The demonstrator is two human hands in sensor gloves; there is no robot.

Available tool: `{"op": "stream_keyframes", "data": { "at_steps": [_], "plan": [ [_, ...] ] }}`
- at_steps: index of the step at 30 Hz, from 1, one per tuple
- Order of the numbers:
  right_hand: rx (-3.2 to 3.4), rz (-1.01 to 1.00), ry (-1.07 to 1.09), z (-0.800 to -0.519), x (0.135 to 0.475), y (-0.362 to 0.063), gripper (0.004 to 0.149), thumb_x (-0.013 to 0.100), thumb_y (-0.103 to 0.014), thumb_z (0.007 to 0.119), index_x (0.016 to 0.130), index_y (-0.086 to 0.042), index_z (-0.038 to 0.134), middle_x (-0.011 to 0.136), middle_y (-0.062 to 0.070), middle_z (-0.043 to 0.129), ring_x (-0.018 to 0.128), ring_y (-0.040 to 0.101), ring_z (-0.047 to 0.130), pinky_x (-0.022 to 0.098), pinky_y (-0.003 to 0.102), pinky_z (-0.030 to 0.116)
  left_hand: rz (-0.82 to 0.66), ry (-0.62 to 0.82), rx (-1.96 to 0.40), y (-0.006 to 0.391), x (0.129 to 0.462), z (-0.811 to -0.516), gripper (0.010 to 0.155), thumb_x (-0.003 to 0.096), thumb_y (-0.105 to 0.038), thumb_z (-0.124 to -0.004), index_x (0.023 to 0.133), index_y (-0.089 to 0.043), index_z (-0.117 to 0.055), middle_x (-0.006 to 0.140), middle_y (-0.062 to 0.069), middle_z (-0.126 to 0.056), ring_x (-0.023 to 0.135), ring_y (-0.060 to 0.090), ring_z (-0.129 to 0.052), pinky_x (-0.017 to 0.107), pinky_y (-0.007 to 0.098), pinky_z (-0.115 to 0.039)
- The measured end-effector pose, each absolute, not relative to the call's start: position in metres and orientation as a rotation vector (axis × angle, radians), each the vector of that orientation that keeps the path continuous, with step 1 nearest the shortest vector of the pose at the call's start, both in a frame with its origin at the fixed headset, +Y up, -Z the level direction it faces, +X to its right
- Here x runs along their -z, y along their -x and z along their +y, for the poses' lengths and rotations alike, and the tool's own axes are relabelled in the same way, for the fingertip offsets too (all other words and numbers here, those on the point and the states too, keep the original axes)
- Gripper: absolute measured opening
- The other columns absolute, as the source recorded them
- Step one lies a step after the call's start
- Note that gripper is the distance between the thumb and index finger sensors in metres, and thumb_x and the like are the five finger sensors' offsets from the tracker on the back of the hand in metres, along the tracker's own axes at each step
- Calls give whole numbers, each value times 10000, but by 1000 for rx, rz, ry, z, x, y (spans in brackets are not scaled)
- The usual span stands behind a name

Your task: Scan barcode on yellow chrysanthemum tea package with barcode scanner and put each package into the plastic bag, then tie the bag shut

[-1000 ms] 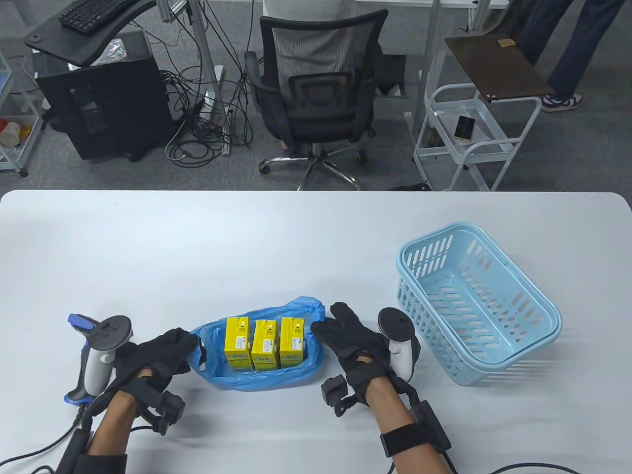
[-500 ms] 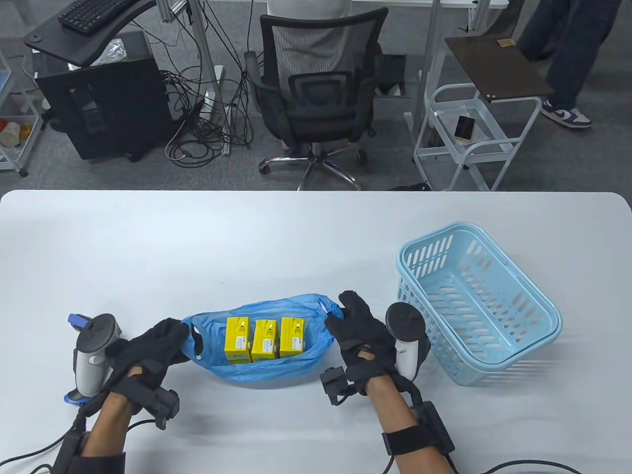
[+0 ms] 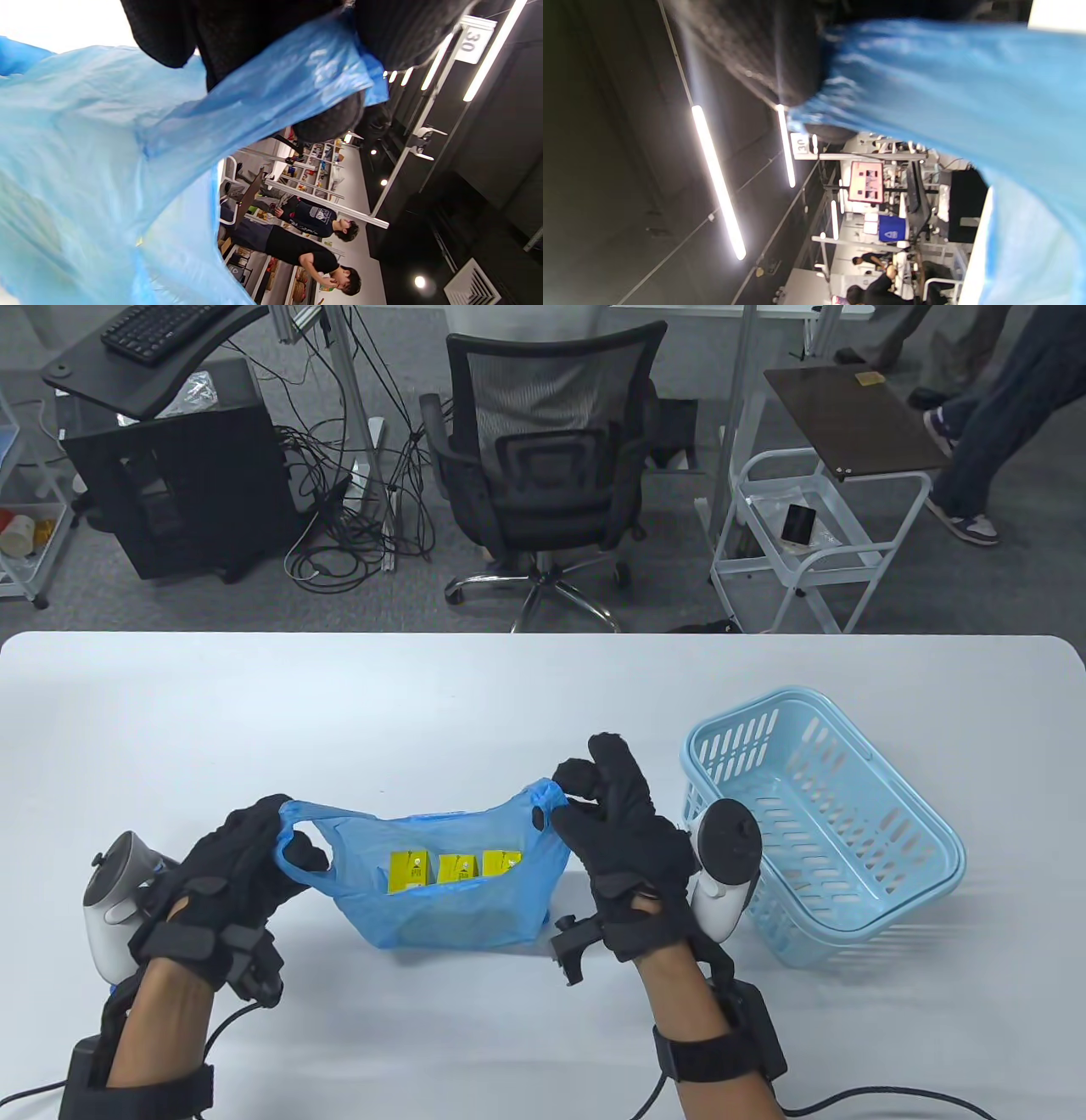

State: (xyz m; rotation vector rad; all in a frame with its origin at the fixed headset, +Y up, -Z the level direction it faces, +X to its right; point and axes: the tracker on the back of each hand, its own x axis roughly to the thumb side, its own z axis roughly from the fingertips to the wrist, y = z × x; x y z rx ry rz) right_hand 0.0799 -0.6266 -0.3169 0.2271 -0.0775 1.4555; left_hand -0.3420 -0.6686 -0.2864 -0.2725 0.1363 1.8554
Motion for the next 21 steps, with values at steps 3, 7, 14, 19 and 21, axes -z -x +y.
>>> {"op": "stream_keyframes", "data": {
  "at_steps": [3,7,14,19,21],
  "plan": [
    [-1529,-218,-302,-616,312,-80,787,393,-247,889,1000,-210,389,967,-7,689,746,213,970,696,522,692,0,227,-1926,342,283,-654,764,500,-527,-743,1061,-219,-326,857,-183,-860,850,183,-934,756,524,-650],
    [-1862,-585,-498,-598,299,-76,745,390,-264,893,989,-262,451,935,-72,761,738,214,993,698,515,700,-194,100,-1698,338,283,-622,777,512,-545,-721,1085,-285,-264,1039,-77,-719,998,251,-781,792,542,-586],
    [-2128,-846,-586,-597,286,-78,772,381,-372,921,994,-320,455,1028,-41,660,826,256,923,719,567,636,-41,-398,-1000,337,259,-587,790,423,-724,-687,1071,-409,-364,990,-217,-774,907,148,-877,816,500,-631],
    [-2156,-512,-505,-619,302,-96,969,331,-549,910,1040,-271,312,1126,45,433,995,414,663,739,641,526,-239,-175,-1128,341,275,-627,1028,338,-745,-756,1080,-407,-130,1204,-132,-360,1146,287,-465,835,620,-435],
    [-2117,-264,-555,-636,314,-94,1044,321,-552,917,1041,-243,227,1141,56,362,1036,477,500,745,671,457,-289,28,-1106,333,284,-650,1110,329,-702,-814,1055,-372,-42,1218,-96,-206,1165,364,-300,813,668,-376]
  ]
}}
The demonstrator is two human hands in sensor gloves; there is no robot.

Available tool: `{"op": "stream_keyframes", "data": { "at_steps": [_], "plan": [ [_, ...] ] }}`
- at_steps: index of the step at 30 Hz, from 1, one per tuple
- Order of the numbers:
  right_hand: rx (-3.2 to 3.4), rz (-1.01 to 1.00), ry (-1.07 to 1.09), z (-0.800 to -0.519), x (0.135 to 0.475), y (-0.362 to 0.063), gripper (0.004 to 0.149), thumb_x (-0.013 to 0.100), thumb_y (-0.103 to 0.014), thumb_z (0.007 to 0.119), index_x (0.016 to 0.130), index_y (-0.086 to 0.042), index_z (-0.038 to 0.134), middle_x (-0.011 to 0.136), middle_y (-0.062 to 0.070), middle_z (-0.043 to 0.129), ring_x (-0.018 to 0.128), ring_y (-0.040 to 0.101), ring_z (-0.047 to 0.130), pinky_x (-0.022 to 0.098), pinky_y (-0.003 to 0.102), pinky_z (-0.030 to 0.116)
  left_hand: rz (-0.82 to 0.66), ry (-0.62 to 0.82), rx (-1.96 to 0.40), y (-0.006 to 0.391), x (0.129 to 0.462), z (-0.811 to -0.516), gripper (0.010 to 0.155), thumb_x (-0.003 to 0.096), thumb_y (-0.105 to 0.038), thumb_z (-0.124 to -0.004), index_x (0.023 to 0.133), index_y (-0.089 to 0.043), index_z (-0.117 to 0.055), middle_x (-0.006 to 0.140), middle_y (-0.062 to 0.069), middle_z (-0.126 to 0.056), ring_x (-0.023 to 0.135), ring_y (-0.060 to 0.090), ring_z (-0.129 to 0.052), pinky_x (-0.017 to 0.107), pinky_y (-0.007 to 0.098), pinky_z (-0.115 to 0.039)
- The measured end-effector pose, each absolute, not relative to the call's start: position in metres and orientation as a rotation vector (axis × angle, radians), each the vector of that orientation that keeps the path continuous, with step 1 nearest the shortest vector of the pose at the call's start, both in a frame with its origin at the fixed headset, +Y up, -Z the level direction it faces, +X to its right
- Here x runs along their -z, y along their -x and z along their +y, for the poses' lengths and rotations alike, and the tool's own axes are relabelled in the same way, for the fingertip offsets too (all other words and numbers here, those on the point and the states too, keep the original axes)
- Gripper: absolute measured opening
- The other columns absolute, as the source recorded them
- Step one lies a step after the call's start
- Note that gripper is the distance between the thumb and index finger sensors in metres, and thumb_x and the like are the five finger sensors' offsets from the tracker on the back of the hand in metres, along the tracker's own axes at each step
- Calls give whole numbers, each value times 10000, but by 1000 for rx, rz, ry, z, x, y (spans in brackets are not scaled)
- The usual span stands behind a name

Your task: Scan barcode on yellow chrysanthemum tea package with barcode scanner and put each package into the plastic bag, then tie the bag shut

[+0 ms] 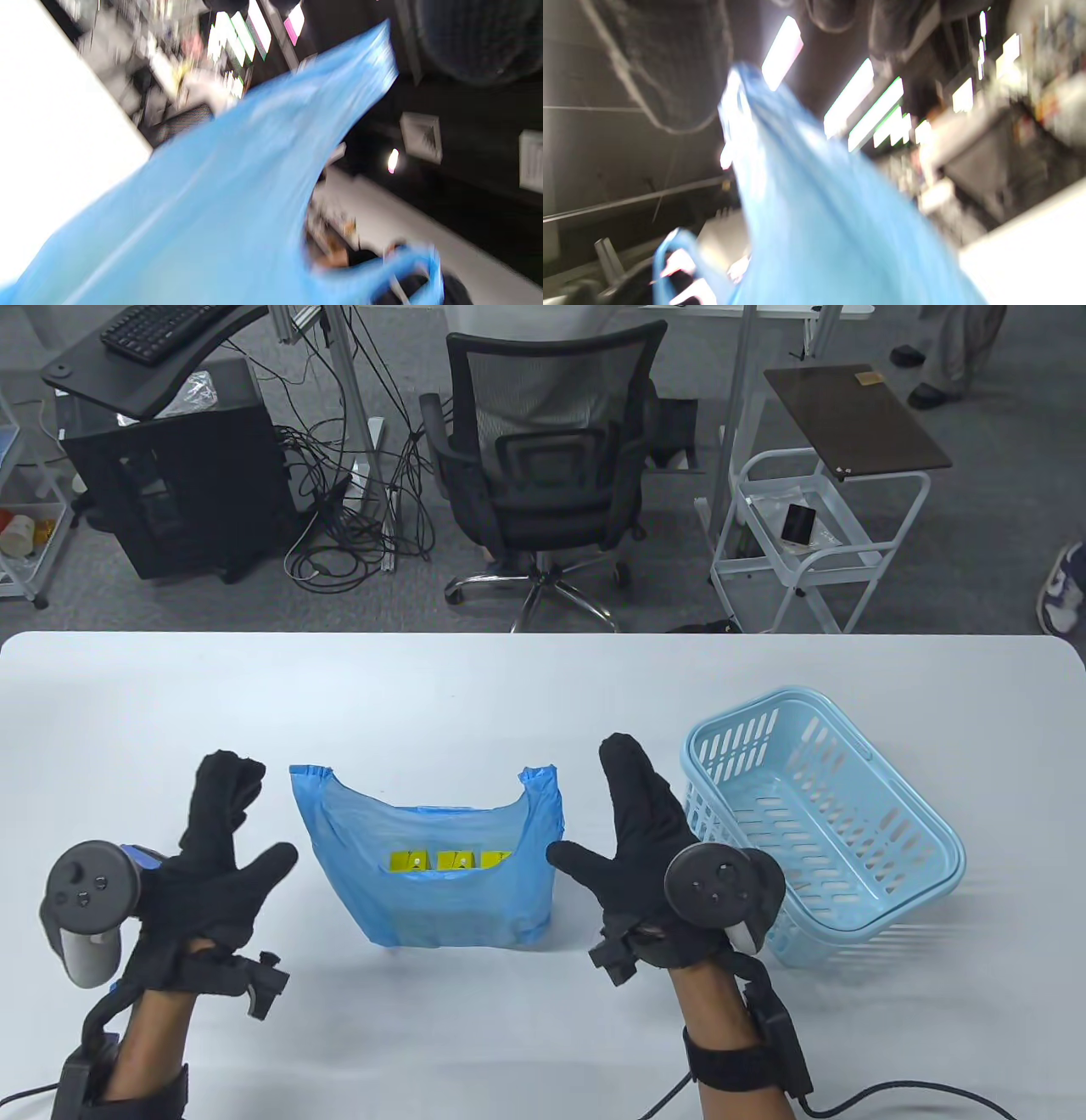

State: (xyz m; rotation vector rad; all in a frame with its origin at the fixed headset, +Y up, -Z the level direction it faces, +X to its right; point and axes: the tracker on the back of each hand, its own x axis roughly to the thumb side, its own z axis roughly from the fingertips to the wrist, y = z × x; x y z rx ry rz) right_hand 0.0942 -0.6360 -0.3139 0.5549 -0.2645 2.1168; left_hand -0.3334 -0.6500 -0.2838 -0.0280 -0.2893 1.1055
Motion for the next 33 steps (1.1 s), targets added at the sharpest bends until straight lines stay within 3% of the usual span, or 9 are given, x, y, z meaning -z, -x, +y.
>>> {"op": "stream_keyframes", "data": {
  "at_steps": [3,7,12,16,21,25,29,31,33],
  "plan": [
    [-2058,-34,-602,-656,333,-88,1108,305,-548,934,1028,-229,159,1144,61,276,1035,521,321,737,692,383,-311,151,-977,328,299,-671,1196,306,-699,-835,1017,-348,60,1200,-91,-105,1153,375,-181,810,661,-360],
    [-1959,55,-608,-660,347,-81,1117,291,-509,968,1030,-194,192,1135,82,369,1033,516,307,733,696,365,-340,225,-1109,326,318,-679,1201,288,-631,-914,1033,-367,-9,1209,-108,-200,1160,344,-220,811,654,-362],
    [-1903,22,-550,-656,360,-74,964,287,-443,988,1015,-120,445,928,42,737,960,427,648,726,667,485,-381,207,-1286,323,331,-680,1114,308,-557,-961,1081,-369,-182,1169,-115,-485,1132,333,-482,800,678,-433],
    [-1817,24,-492,-659,365,-74,745,302,-390,991,933,-164,667,737,-11,875,829,352,825,703,649,567,-391,184,-1367,317,337,-681,898,336,-513,-958,1078,-364,-474,1018,-92,-692,978,265,-719,787,676,-493],
    [-1801,21,-441,-665,364,-81,420,318,-403,973,720,-334,875,587,-82,931,728,259,911,690,603,630,-369,151,-1502,318,339,-684,464,384,-472,-922,833,-361,-881,823,-105,-868,793,232,-880,758,634,-589],
    [-1769,-7,-394,-667,361,-85,346,323,-406,965,662,-365,910,627,-80,926,771,280,878,695,618,607,-345,99,-1578,319,337,-689,426,368,-469,-946,773,-336,-924,842,-103,-865,808,235,-877,754,625,-595],
    [-1696,37,-404,-669,356,-81,333,341,-406,944,667,-342,919,910,40,845,921,445,767,705,657,567,-329,57,-1587,316,333,-688,429,371,-460,-947,759,-314,-838,1033,-77,-745,986,265,-797,785,605,-563],
    [-1669,54,-393,-672,357,-79,337,358,-402,920,686,-330,901,831,12,947,894,429,835,707,637,585,-347,96,-1591,313,334,-691,455,381,-471,-918,784,-308,-785,1099,-38,-695,1047,304,-740,791,593,-547],
    [-1646,45,-362,-675,356,-78,343,363,-394,907,699,-323,890,736,-8,1012,853,390,894,702,623,606,-390,193,-1591,310,335,-697,683,377,-516,-901,963,-343,-595,1170,-9,-535,1105,342,-597,792,594,-509]
  ]
}}
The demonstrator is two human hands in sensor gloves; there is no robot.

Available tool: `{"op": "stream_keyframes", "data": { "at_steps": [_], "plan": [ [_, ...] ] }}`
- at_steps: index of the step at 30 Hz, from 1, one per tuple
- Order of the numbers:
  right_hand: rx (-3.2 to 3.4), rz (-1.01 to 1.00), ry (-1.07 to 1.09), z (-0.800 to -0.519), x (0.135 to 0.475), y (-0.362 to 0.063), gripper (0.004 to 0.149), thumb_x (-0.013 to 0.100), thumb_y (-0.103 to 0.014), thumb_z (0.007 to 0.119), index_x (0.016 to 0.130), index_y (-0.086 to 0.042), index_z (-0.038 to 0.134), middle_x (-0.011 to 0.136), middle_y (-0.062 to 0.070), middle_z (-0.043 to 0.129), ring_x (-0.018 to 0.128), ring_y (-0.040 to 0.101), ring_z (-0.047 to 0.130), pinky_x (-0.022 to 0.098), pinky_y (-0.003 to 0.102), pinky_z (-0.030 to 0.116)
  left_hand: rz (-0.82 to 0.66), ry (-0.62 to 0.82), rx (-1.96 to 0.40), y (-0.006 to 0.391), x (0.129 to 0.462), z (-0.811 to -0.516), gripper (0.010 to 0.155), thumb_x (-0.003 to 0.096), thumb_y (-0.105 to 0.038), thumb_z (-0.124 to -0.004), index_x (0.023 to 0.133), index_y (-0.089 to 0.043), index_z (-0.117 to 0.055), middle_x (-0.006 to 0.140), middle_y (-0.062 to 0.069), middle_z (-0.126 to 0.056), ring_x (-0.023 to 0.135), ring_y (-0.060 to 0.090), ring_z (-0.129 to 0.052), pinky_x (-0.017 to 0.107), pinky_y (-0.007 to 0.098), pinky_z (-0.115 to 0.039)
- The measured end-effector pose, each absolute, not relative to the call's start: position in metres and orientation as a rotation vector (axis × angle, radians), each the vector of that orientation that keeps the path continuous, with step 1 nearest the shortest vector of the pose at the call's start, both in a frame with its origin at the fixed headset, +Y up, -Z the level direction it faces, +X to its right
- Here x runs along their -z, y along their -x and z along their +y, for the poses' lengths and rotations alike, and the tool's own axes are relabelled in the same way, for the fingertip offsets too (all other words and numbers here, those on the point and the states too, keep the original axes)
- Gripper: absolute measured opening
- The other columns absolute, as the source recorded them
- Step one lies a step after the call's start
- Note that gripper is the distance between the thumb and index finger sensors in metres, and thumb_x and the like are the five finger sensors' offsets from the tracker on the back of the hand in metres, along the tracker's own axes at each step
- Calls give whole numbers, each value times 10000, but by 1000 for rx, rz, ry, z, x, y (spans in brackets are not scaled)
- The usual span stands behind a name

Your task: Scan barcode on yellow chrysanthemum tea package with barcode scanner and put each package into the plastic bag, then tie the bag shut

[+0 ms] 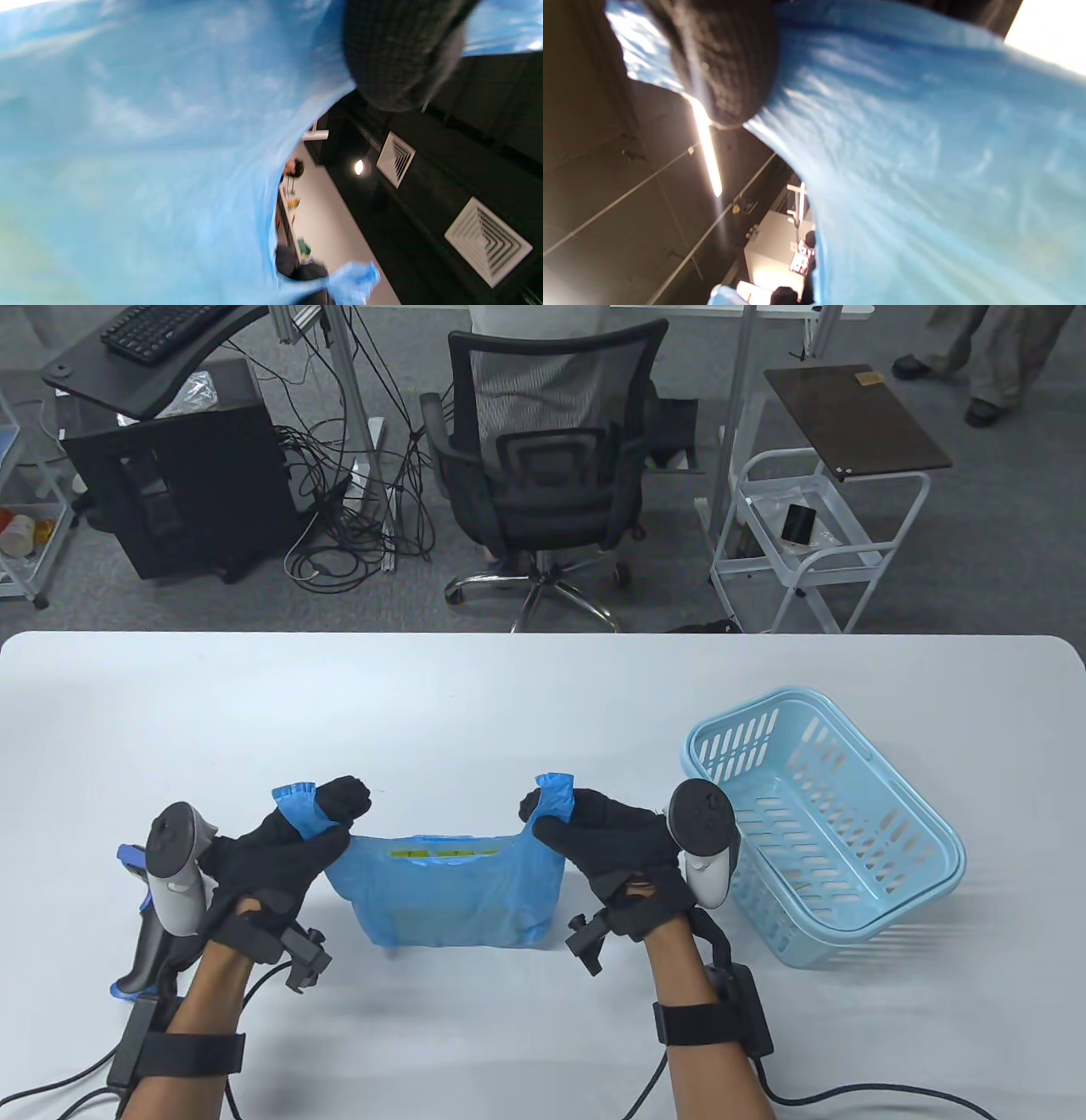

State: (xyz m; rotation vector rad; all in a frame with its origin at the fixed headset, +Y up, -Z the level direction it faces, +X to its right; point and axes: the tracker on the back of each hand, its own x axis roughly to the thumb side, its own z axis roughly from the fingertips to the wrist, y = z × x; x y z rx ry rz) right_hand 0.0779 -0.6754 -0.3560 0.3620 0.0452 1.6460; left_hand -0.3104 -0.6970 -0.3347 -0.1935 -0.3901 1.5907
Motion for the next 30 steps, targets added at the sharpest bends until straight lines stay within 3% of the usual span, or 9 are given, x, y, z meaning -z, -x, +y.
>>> {"op": "stream_keyframes", "data": {
  "at_steps": [1,2,5,6,11,14,18,23,30],
  "plan": [
    [-1650,36,-356,-677,356,-78,345,366,-396,902,703,-326,885,704,-14,1028,833,359,923,700,616,620,-416,270,-1584,309,334,-700,816,384,-515,-900,1053,-339,-466,1189,-21,-473,1125,353,-525,797,600,-483],
    [-1655,29,-350,-678,355,-78,346,369,-397,897,708,-329,880,680,-20,1038,819,338,940,697,612,629,-420,299,-1557,309,334,-702,825,399,-496,-895,1071,-334,-446,1184,-42,-504,1129,344,-513,797,604,-478],
    [-1646,25,-338,-680,355,-77,348,371,-400,893,711,-330,875,635,-37,1047,785,304,971,694,602,643,-382,183,-1477,312,334,-701,472,428,-495,-838,884,-378,-816,993,-113,-872,1050,255,-750,778,589,-554],
    [-1632,33,-338,-681,354,-77,348,372,-399,892,712,-330,873,634,-39,1046,782,299,974,694,601,644,-367,147,-1536,312,334,-700,436,424,-491,-841,845,-379,-856,963,-122,-904,1028,242,-789,772,586,-571],
    [-1526,101,-346,-688,356,-73,346,382,-389,881,722,-329,859,638,-36,1020,748,274,986,675,561,687,-396,262,-1784,299,335,-713,412,445,-467,-808,836,-346,-853,929,-81,-935,982,243,-842,769,573,-584],
    [-1582,64,-354,-685,355,-70,346,383,-387,881,724,-332,856,621,-37,1010,738,263,983,677,570,677,-366,241,-1804,294,336,-713,421,461,-457,-780,858,-319,-812,875,-66,-963,930,250,-897,764,566,-598],
    [-1810,-70,-436,-666,347,-57,346,378,-388,890,719,-332,862,594,-38,1007,726,246,985,684,581,665,-250,108,-1654,284,334,-700,431,477,-432,-785,885,-296,-767,751,-62,-961,807,268,-955,761,573,-624],
    [-2185,-206,-563,-646,334,-12,341,370,-394,897,707,-346,873,609,-45,1009,758,266,961,686,599,645,-177,-66,-1152,251,332,-675,435,465,-466,-793,872,-316,-772,644,-121,-968,697,211,-1004,737,545,-700],
    [-2305,-264,-476,-644,327,4,345,363,-412,905,699,-334,886,615,-46,1006,764,281,950,681,621,625,-351,-60,-967,219,331,-673,464,448,-442,-817,893,-319,-775,609,-114,-968,649,222,-999,703,568,-716]
  ]
}}
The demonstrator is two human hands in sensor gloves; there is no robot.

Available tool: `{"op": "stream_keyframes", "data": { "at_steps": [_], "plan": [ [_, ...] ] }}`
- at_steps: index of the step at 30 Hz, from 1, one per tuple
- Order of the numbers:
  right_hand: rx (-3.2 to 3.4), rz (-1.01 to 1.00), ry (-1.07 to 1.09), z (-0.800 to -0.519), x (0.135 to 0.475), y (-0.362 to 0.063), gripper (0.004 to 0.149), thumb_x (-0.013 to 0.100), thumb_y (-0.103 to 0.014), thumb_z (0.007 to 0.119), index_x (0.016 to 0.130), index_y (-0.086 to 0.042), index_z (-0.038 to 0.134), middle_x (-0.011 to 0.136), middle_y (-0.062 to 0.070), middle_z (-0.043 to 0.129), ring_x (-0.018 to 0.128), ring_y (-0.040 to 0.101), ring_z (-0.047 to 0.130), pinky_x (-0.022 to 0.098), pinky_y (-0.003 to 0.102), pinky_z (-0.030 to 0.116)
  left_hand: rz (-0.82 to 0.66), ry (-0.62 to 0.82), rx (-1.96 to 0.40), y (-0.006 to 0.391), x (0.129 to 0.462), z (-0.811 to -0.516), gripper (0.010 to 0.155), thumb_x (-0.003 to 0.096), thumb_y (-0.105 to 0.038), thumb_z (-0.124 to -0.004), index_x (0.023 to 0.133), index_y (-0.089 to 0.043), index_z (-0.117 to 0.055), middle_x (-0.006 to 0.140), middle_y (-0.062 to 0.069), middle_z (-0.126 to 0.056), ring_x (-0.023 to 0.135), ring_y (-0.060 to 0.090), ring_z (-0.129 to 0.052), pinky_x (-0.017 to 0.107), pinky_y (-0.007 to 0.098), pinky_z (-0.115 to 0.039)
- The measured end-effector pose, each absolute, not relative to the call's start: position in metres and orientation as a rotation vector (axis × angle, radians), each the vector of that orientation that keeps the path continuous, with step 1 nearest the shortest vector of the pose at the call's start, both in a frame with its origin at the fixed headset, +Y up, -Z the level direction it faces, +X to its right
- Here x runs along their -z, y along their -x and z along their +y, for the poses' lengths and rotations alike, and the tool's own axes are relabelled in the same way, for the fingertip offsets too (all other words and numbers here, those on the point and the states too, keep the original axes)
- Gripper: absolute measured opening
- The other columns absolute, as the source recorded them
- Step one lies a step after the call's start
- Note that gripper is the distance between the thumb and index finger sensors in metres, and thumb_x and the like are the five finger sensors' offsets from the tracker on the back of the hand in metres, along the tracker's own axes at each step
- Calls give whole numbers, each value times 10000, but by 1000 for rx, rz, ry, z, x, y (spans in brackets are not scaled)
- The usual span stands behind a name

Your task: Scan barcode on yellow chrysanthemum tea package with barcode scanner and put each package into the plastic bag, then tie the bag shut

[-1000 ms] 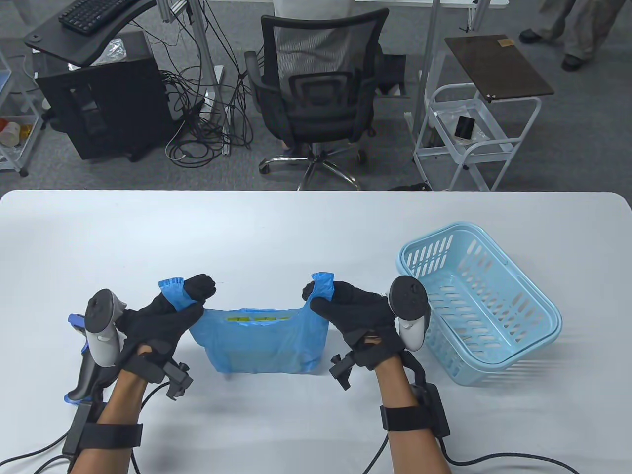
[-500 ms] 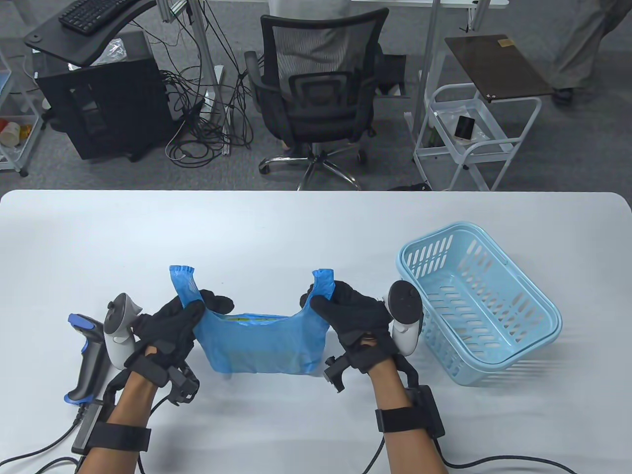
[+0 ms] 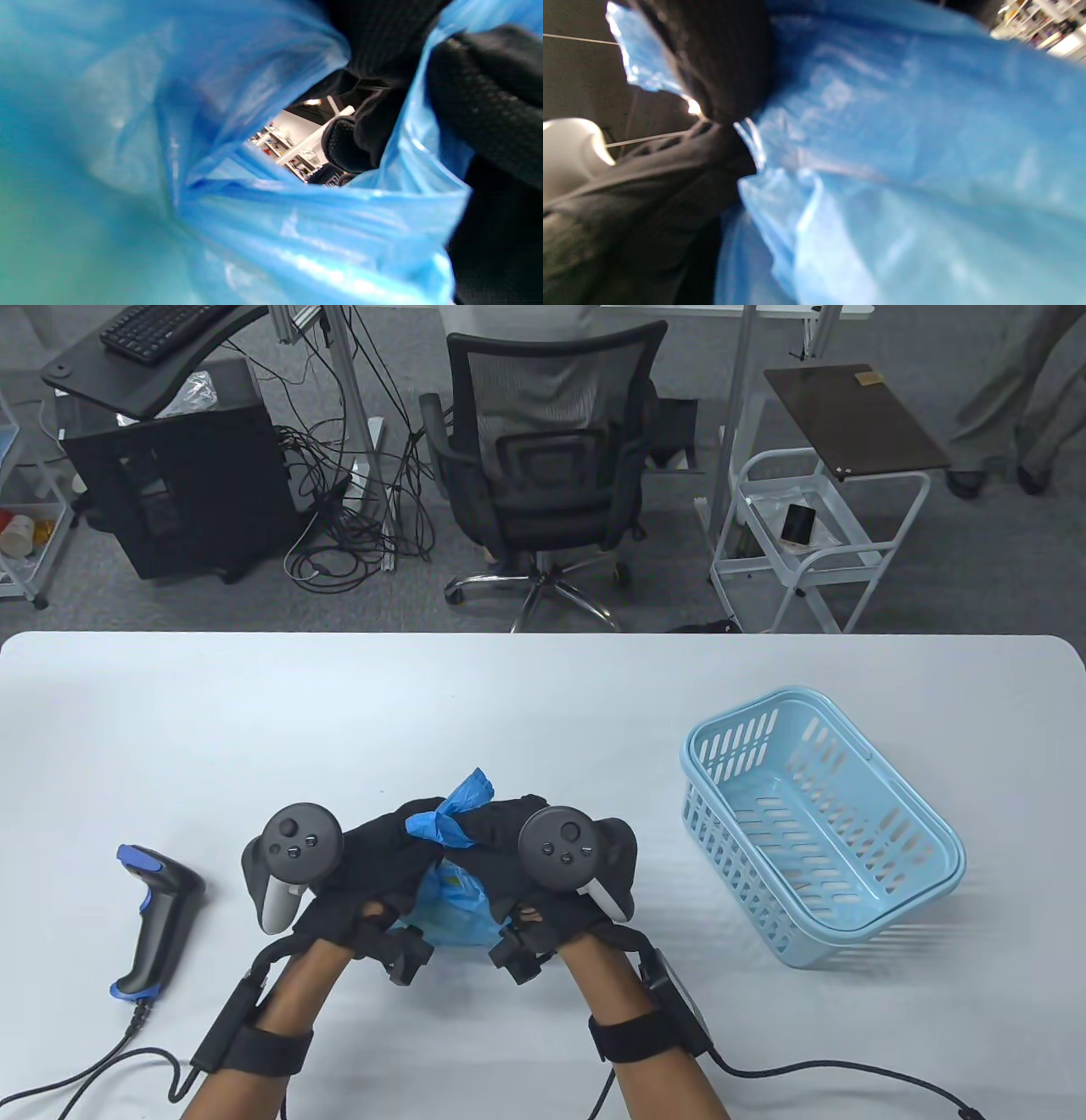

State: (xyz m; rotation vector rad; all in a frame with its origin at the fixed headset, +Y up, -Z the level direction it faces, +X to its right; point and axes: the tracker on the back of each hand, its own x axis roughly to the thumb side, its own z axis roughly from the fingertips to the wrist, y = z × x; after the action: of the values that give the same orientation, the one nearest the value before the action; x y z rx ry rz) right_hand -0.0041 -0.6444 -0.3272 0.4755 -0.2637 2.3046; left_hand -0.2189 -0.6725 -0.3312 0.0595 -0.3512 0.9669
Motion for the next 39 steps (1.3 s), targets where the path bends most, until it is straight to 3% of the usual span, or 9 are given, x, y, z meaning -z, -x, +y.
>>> {"op": "stream_keyframes", "data": {
  "at_steps": [4,10,16,19,22,25,29,34,39],
  "plan": [
    [-2300,-211,-453,-647,327,1,350,364,-410,908,698,-309,889,600,-38,1009,750,278,957,678,627,623,-491,89,-998,221,331,-674,573,461,-435,-813,995,-301,-655,723,-82,-908,755,264,-914,739,611,-620],
    [-2352,-148,-503,-649,326,4,363,354,-402,923,696,-284,895,589,-30,1013,741,270,960,681,633,612,-517,114,-1064,227,329,-672,714,400,-591,-813,1016,-275,-634,712,-55,-926,754,293,-916,741,636,-593],
    [-2341,-94,-487,-652,326,5,364,349,-415,926,688,-286,903,601,-24,1021,747,279,955,682,647,596,-404,-30,-1122,223,328,-673,527,402,-544,-833,892,-352,-815,490,-97,-1010,572,241,-1024,690,575,-706],
    [-2314,-26,-459,-654,328,-1,505,316,-519,919,752,-268,879,691,-2,1001,803,323,909,688,670,558,-403,-8,-1168,226,331,-675,485,411,-533,-838,872,-380,-832,490,-116,-1014,574,220,-1032,691,565,-714],
    [-2185,13,-386,-654,334,-16,805,293,-620,882,944,-187,691,914,76,843,892,397,794,692,696,516,-410,35,-1294,232,332,-677,463,416,-532,-835,835,-342,-880,552,-99,-1007,625,239,-1011,701,585,-686],
    [-1957,72,-361,-657,338,-19,877,306,-641,859,997,-169,595,987,119,748,929,439,714,698,700,494,-451,83,-1329,232,334,-679,457,427,-530,-824,834,-327,-878,600,-92,-1004,667,250,-997,708,600,-666],
    [-1750,139,-263,-667,342,-8,792,340,-644,816,969,-193,645,949,96,795,904,421,755,688,684,526,-516,157,-1333,228,337,-683,457,434,-525,-816,837,-317,-870,596,-88,-1020,652,248,-1012,717,596,-657],
    [-1696,48,-190,-666,339,-10,367,403,-452,856,749,-333,869,800,-24,944,833,314,880,686,631,596,-471,170,-1437,229,339,-690,466,442,-532,-800,849,-313,-863,581,-83,-1028,633,253,-1019,707,599,-663],
    [-1761,-80,-203,-666,333,-18,352,399,-451,854,737,-356,877,798,-46,954,837,295,885,690,622,604,-312,145,-1671,237,339,-700,481,454,-549,-783,889,-348,-828,548,-56,-1053,572,268,-1040,691,575,-690]
  ]
}}
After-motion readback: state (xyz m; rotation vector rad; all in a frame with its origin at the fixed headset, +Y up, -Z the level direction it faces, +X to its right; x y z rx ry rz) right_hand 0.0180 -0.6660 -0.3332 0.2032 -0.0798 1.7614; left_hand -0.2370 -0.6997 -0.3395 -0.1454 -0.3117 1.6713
